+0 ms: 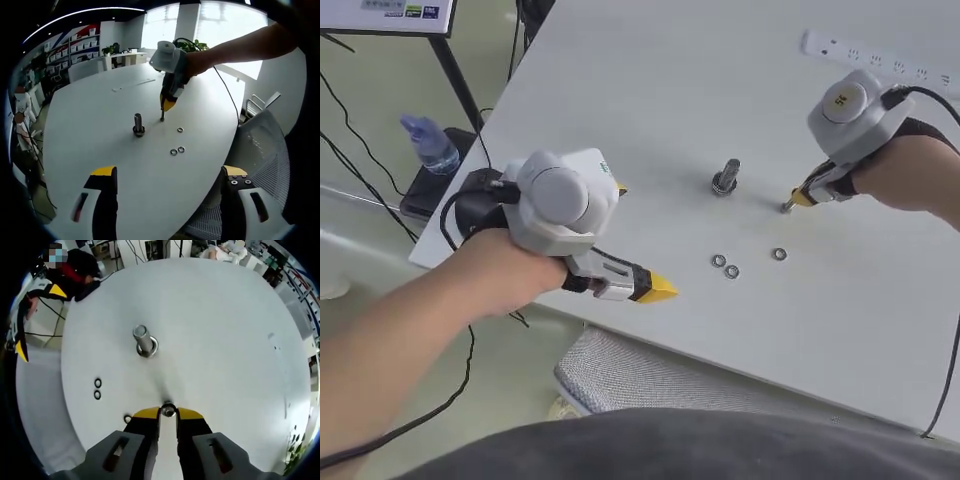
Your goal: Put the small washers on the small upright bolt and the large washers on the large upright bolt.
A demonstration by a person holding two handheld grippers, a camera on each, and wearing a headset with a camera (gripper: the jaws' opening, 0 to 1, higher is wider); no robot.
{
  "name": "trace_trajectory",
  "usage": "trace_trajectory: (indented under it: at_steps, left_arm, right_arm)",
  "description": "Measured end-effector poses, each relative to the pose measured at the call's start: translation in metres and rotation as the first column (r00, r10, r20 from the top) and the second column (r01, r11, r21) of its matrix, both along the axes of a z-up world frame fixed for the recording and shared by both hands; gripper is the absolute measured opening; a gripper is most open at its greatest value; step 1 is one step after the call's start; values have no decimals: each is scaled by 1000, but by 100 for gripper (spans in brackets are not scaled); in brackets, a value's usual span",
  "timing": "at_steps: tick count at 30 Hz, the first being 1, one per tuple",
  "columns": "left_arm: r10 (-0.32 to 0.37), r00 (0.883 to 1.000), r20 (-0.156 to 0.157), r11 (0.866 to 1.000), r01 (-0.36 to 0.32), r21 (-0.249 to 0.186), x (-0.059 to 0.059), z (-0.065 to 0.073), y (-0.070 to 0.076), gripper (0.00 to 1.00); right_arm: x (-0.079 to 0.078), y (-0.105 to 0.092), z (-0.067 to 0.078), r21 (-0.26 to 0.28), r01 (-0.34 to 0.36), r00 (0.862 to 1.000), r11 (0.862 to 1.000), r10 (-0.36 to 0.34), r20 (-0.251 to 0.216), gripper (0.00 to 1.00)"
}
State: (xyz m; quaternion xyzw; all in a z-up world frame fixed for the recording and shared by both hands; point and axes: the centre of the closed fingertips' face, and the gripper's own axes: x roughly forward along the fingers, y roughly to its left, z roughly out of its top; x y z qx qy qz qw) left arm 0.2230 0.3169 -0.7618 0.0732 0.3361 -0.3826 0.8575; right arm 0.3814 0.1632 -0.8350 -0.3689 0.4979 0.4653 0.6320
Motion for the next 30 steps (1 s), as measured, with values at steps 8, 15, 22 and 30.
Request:
trace_trajectory:
  at_steps: [8, 15, 22, 30]
  left_arm:
    - [-5, 1000, -9, 1000, 5, 3, 1, -2, 1, 85]
    - [-6, 1000, -12, 1000, 6, 1, 3, -3, 2, 84]
    - [-8, 1000, -17, 1000, 8, 0, 5, -5, 0, 84]
    - [-10, 1000, -27, 1000, 10, 2, 4, -8, 1, 84]
  right_arm:
    - [2, 1, -9, -4, -3, 1000, 1000, 3, -7, 13]
    - [2, 0, -18, -11, -7, 1000, 1000, 7, -9, 13]
    - [3, -1, -28, -17, -11, 1000, 1000, 11, -9, 13]
    - [1, -1, -30, -20, -12, 1000, 1000, 12, -9, 13]
